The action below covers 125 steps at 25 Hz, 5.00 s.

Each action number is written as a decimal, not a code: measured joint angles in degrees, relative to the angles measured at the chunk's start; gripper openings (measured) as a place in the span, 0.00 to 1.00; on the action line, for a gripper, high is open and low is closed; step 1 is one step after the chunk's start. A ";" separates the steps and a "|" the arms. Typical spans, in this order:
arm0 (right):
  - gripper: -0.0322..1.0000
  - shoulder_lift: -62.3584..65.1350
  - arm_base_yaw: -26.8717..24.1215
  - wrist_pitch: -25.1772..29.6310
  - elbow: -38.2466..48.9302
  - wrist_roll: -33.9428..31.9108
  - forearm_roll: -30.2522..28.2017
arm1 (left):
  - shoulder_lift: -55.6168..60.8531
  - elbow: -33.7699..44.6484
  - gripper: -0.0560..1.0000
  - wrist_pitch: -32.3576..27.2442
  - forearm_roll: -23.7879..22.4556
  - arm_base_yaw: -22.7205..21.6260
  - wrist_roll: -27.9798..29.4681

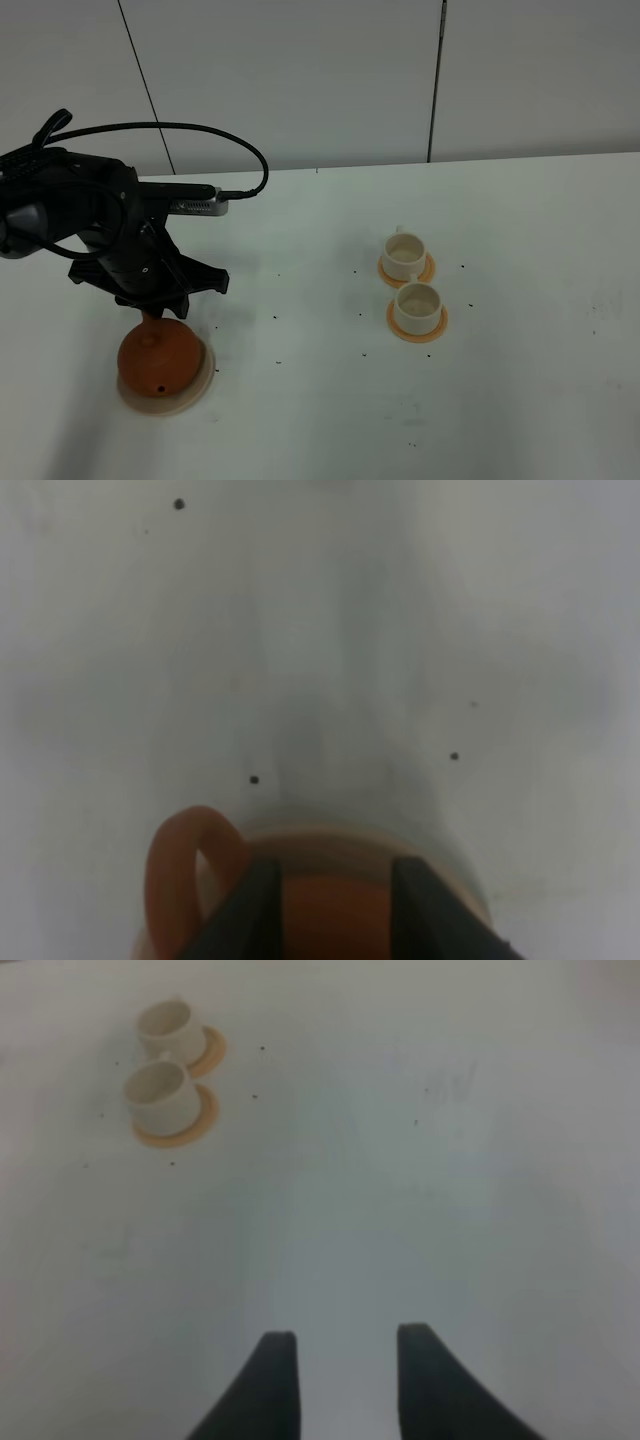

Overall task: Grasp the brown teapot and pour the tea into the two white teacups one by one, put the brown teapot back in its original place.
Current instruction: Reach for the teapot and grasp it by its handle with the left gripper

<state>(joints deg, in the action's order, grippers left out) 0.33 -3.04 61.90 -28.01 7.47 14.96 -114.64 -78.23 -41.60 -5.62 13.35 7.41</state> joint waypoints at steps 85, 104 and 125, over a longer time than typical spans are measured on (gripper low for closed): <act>0.26 0.04 0.00 0.00 0.19 0.00 0.00 | 0.12 -0.07 0.55 -1.84 -12.21 -2.61 10.95; 0.26 0.04 0.00 0.00 0.19 0.00 0.00 | 0.12 -0.45 0.56 -7.74 -10.49 -3.60 8.66; 0.26 0.04 0.00 0.00 0.19 0.00 0.00 | 0.12 -0.45 0.56 -16.90 -10.82 -3.60 7.77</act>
<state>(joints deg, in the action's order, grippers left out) 0.38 -3.04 61.90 -27.82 7.47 14.96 -114.52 -78.67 -58.50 -16.44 9.75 15.18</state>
